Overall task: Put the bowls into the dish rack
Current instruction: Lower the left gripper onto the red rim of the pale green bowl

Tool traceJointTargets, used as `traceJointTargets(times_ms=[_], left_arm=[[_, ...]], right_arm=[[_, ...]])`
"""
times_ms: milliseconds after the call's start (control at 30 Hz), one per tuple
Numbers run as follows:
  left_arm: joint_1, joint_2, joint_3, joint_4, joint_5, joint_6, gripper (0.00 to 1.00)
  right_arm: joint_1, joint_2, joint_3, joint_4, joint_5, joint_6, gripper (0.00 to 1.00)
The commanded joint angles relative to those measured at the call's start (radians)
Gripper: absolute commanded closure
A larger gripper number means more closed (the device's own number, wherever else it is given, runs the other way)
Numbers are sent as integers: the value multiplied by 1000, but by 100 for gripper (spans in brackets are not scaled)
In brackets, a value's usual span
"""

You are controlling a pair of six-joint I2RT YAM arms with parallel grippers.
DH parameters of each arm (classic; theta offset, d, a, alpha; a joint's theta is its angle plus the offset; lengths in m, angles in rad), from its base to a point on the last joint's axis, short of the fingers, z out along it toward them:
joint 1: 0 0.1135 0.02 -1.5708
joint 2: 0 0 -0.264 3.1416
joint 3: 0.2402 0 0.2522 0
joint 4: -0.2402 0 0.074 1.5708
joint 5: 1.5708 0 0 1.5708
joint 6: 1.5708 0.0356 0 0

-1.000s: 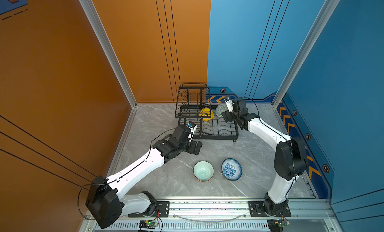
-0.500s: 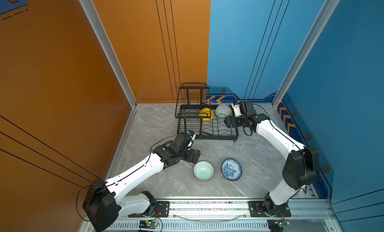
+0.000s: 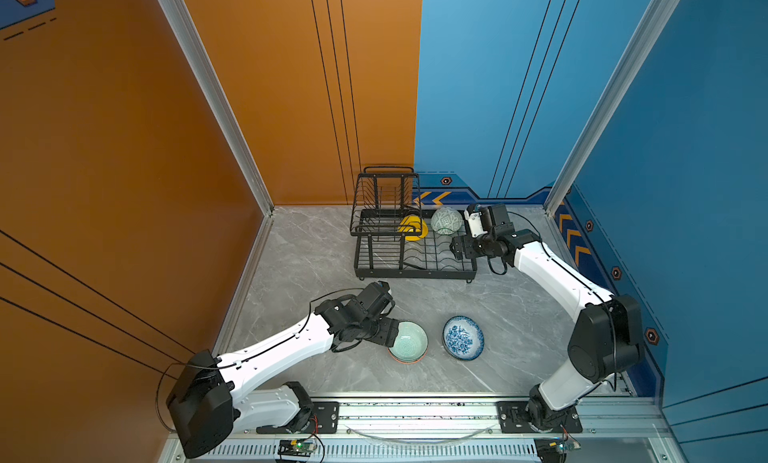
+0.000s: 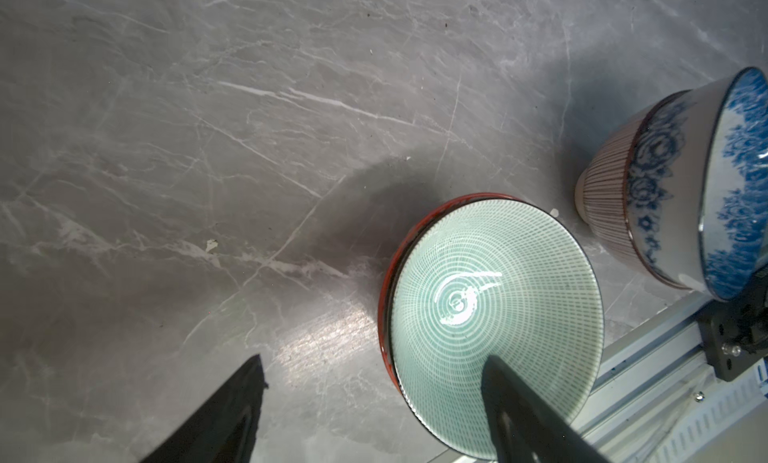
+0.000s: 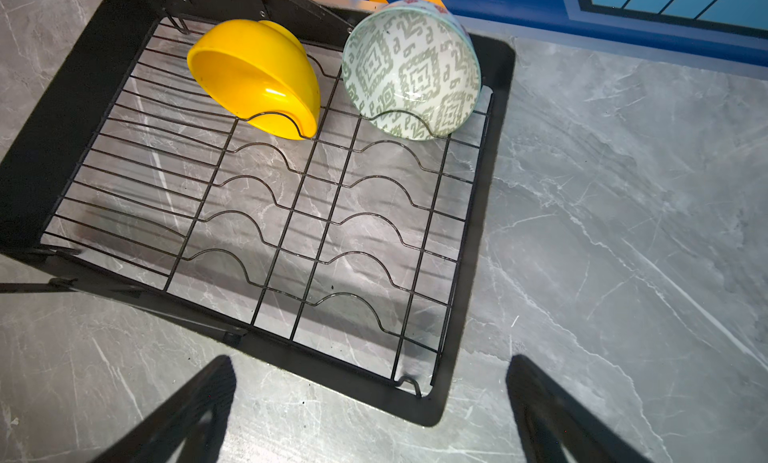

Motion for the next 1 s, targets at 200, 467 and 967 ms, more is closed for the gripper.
traceJointTargets(times_ms=[200, 467, 967], left_arm=[[-41, 130, 71, -63, -5, -43, 45], [-43, 190, 103, -98, -25, -19, 65], [-43, 179, 92, -108, -39, -23, 84]], right_arm=[[2, 6, -25, -35, 15, 3, 0], [0, -4, -36, -34, 25, 0, 0], [-3, -6, -44, -34, 19, 0, 0]])
